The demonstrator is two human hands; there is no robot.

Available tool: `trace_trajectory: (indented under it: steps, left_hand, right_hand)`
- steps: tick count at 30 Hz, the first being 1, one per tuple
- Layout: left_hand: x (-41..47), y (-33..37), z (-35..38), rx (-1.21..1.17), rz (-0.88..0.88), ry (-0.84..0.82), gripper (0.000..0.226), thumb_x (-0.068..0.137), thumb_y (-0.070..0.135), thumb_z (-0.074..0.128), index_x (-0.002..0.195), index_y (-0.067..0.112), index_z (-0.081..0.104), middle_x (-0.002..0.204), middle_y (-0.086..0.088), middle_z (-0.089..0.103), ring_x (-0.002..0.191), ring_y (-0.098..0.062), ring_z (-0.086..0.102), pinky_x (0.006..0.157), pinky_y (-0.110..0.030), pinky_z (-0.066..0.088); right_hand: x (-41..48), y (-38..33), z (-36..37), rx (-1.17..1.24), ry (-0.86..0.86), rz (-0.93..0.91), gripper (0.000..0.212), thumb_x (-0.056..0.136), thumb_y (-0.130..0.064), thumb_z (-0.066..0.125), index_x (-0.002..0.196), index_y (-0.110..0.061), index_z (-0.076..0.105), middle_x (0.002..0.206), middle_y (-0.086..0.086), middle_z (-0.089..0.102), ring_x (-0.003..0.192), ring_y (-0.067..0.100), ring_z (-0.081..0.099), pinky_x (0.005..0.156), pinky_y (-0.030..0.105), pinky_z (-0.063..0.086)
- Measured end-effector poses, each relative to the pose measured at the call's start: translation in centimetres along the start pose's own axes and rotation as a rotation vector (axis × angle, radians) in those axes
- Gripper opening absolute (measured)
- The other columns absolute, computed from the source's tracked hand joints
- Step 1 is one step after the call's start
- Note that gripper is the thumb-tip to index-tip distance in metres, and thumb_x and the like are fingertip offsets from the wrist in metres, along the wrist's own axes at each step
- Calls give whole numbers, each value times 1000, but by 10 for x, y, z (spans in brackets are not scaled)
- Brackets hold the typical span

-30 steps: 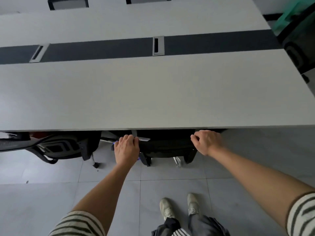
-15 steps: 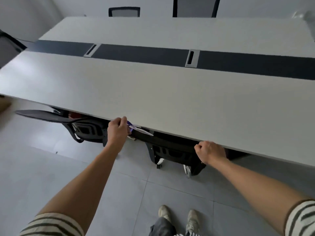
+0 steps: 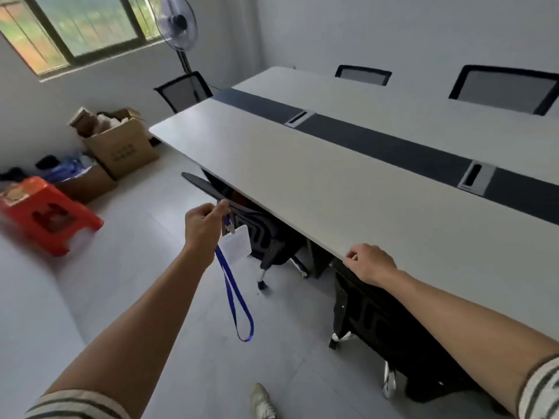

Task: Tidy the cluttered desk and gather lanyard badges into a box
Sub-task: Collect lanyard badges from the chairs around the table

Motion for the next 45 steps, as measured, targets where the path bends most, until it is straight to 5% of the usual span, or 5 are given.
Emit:
trace_trajectory:
  steps: [13,19,28,37,45]
  left_hand:
    - [154,-57,-176,-21,-165,47,37,101,25,46,73,2,54,62,-11,57,51,-23,53,57,-32,51]
    - [223,-91,-216,-9,-257,37,32,103,25,40,86,3,56,63,-10,52,53,-22,50,57,-34,53]
    - [358,-149,-226,119,-446,-67,25,100,25,48,84,6,53,61,-7,45,47,-17,39,41,-21,30]
    - [472,-181,-216,231,-554,-254,21,97,24,54,87,5,50,67,-13,55,45,-19,45,38,-22,33]
    - [518,-215,-206,394,-531,-558,21,98,27,52,98,6,48,81,-19,61,55,-26,58,45,-28,44]
  right_hand:
    - [128,-270,64,39,-90,-151,16,90,-38,55,96,-30,68,99,-7,68,87,13,61,78,30,52]
    - [192,-344,80,-49,-47,-168,31,90,-39,54,118,-26,61,114,-4,66,102,17,61,85,33,52]
    - [316,-390,142,-136,-266,-3,74,84,-42,63,147,-22,30,144,5,45,127,27,48,97,39,47]
    - [341,-420,194,-273,-253,23,57,93,-11,38,146,-31,35,120,3,63,100,23,62,80,33,53]
    - [284,-423,221,-194,-202,168,64,91,-3,41,145,-36,38,142,-3,51,121,22,54,94,33,48]
Point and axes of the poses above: each hand's wrist, its own x-axis towards the middle knuckle, its own z-axis out of the palm, y = z × x, the point moved 6 cm from there along x, towards the middle knuckle
